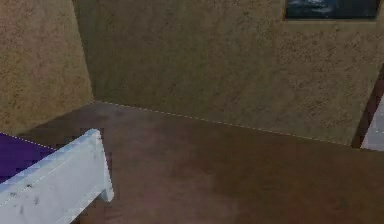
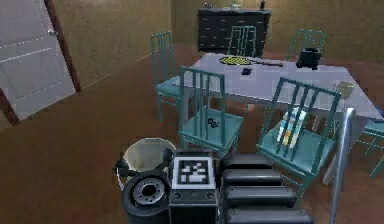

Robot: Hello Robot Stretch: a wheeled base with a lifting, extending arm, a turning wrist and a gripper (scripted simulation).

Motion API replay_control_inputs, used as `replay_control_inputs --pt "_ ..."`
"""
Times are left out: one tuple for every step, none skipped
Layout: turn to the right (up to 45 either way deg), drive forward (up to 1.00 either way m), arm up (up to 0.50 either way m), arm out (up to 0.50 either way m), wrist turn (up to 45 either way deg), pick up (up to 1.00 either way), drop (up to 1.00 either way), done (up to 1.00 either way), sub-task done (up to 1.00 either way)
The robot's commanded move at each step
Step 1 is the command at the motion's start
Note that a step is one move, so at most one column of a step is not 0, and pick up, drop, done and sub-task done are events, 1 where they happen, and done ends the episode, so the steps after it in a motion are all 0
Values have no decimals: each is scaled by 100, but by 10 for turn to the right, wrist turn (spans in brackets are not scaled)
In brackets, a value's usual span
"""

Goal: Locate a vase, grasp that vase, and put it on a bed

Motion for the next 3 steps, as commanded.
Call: replay_control_inputs --pt "0 100 0 0 0 0 0 0 0" --pt "0 35 0 0 0 0 0 0 0" --pt "-210 0 0 0 0 0 0 0 0"
